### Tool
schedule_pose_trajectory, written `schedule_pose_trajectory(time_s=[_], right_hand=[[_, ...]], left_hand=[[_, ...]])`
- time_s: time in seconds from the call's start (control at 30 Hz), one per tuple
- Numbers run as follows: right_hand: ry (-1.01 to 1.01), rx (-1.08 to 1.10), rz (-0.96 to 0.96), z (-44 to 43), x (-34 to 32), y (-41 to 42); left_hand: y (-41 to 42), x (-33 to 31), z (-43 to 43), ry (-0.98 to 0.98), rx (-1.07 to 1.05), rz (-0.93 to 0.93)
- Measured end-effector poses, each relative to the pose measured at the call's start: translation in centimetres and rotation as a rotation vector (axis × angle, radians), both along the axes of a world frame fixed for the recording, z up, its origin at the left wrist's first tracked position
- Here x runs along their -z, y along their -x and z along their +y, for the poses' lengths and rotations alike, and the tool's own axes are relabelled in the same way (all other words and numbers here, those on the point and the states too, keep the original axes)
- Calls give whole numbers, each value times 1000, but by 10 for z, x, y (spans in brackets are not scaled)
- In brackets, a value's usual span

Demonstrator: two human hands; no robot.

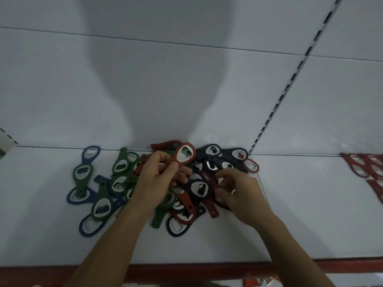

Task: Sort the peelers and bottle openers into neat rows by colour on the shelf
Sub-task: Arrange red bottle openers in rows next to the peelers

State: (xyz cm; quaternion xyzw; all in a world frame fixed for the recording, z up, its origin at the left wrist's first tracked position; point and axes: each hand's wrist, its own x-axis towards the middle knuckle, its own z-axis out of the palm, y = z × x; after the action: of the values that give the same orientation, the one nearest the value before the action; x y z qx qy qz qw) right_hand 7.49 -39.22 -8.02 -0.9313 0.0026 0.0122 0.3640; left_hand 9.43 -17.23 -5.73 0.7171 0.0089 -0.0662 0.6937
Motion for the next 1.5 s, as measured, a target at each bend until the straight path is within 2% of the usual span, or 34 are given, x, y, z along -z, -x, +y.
schedule_pose_trajectory(time_s=[0.07,0.17,0.23,0.3,0.33,0.4,0.43,0.5,0.57,0.7,0.77,0.87,0.93,0.97,1.0,1.07,1.13,1.2,1.27,1.37,1.43,1.5], right_hand=[[-104,121,-119,3,-3,4],[-397,241,-281,18,-17,11],[-647,187,-254,37,-26,13],[-754,38,-121,58,-30,11],[-709,-32,-94,66,-28,9],[-444,-71,-156,73,-23,4],[-266,-69,-191,73,-19,2],[66,-143,-122,69,-14,2],[257,-209,-49,62,-10,2],[318,-190,-168,47,-9,-7],[259,-147,-228,42,-5,-12],[-86,-86,-243,44,-10,-15],[-386,-184,-103,58,-23,-18],[-469,-265,-31,68,-29,-18],[-467,-342,12,77,-32,-19],[-293,-378,-20,93,-31,-28],[-128,-276,-123,103,-26,-50],[22,-251,-240,115,-24,-78],[272,-398,-257,131,-18,-102],[621,-597,-118,156,-6,-119],[622,-634,-67,160,-1,-127],[501,-667,-59,155,-1,-137]], left_hand=[[7,1,-2,119,8,24],[8,9,-5,200,-29,44],[8,8,-9,325,-19,79],[7,6,-11,397,-17,112],[7,4,-12,359,-58,121],[7,4,-5,242,-201,119],[8,5,0,236,-279,126],[8,6,15,276,-351,114],[9,6,27,296,-326,60],[14,13,34,381,-287,50],[17,13,30,460,-241,72],[17,16,23,448,-198,29],[15,14,20,386,-187,-6],[15,11,18,362,-189,-14],[15,8,16,339,-205,-7],[15,6,17,303,-302,22],[16,9,28,324,-443,29],[18,9,42,377,-483,1],[21,7,52,502,-452,2],[24,10,61,601,-452,68],[26,12,64,611,-432,106],[29,12,66,644,-397,129]])
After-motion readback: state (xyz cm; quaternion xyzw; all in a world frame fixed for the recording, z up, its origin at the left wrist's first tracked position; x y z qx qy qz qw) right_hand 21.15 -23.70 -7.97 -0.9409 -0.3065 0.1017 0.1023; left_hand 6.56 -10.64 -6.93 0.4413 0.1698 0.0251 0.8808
